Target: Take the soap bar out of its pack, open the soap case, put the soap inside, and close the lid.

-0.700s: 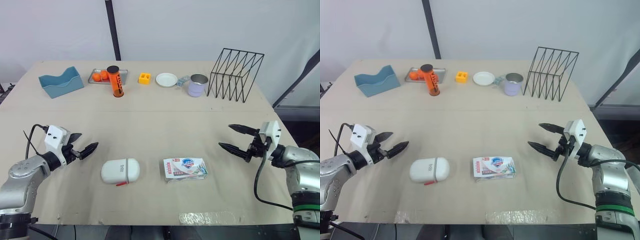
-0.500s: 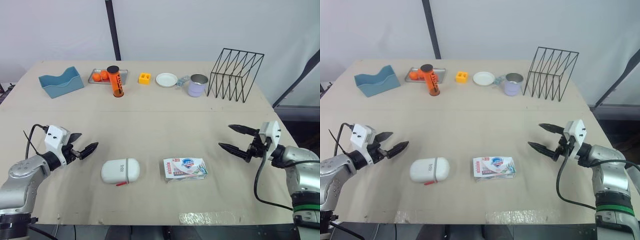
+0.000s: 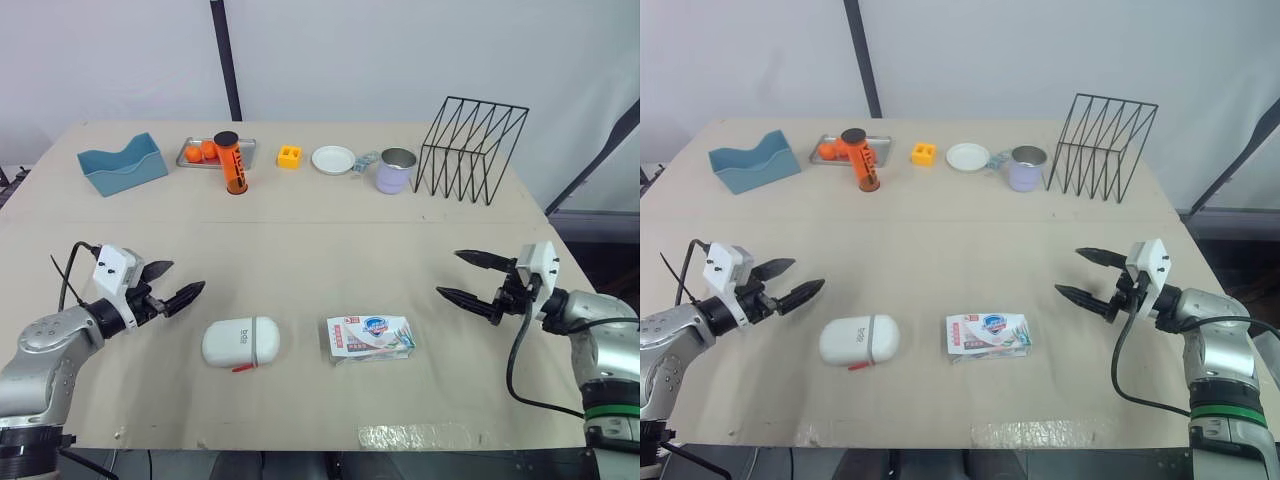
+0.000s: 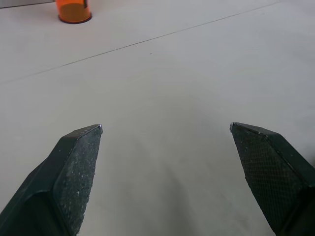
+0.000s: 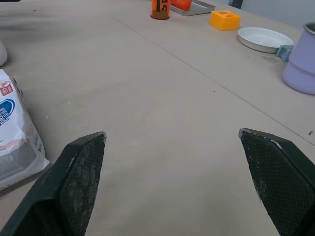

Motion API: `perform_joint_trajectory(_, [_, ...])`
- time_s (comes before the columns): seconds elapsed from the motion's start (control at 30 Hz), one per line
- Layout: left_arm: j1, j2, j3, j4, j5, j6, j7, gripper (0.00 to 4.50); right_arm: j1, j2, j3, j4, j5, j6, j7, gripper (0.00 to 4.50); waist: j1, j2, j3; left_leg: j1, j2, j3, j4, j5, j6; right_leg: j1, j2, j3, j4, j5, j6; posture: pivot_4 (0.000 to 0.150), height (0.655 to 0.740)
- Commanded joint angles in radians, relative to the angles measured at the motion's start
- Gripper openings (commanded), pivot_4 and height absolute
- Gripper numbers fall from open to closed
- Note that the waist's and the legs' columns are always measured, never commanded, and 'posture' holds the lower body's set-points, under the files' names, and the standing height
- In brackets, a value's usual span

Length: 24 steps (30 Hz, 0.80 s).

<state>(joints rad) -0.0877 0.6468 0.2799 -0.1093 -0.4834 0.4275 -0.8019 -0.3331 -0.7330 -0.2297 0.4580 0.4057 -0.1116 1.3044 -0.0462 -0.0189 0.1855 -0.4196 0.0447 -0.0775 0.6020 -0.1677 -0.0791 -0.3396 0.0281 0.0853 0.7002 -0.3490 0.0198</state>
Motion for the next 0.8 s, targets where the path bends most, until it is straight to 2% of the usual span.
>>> perform_joint_trajectory(0.03, [-0.042,0.029,-0.009,-0.112,-0.067,0.041,-0.045,4.42,-0.036,-0.026,0.003,-0.013,0.006,-0.004,0.037,4.50,0.000,0.000,0.000,0.000,0.000,0.000,0.000,0.000,0.000,0.000,0.000,0.000,0.000,0.000,0.000,0.150,0.7400])
perform_joint_trajectory(0.13, [-0.035,0.072,-0.069,-0.220,-0.111,0.068,-0.149,4.42,-0.063,-0.061,0.033,-0.051,0.016,0.039,0.102,4.50,0.000,0.001,0.000,0.000,0.000,0.000,0.000,0.000,0.000,0.000,0.000,0.000,0.000,0.000,0.000,0.150,0.7400])
perform_joint_trajectory(0.33, [-0.002,0.130,-0.130,-0.333,-0.161,0.101,-0.249,4.42,-0.070,-0.123,0.110,-0.203,0.022,0.117,0.218,4.50,-0.001,0.003,0.002,0.000,0.001,0.000,0.000,0.000,0.000,0.000,0.001,0.000,0.000,0.000,0.000,0.150,0.7400])
perform_joint_trajectory(0.57, [0.030,0.116,-0.222,-0.380,-0.124,0.042,-0.291,4.42,0.014,-0.161,0.199,-0.470,0.014,0.244,0.218,4.50,0.001,0.003,0.002,0.000,0.000,0.000,0.000,0.000,0.001,0.000,0.001,0.000,0.000,0.000,0.001,0.150,0.7400])
perform_joint_trajectory(0.67, [0.050,0.122,-0.265,-0.392,-0.085,-0.008,-0.314,4.42,0.059,-0.175,0.220,-0.522,-0.001,0.271,0.193,4.50,0.001,0.003,0.002,-0.001,0.000,-0.001,0.001,0.000,0.001,0.000,0.001,0.000,0.000,0.000,0.001,0.150,0.7400])
perform_joint_trajectory(0.8, [0.057,0.110,-0.280,-0.407,-0.095,-0.008,-0.302,4.42,0.095,-0.171,0.229,-0.533,-0.017,0.273,0.165,4.50,0.001,0.003,0.002,-0.001,0.000,-0.001,0.001,0.000,0.001,0.000,0.000,0.000,0.000,-0.003,0.005,0.150,0.7400])
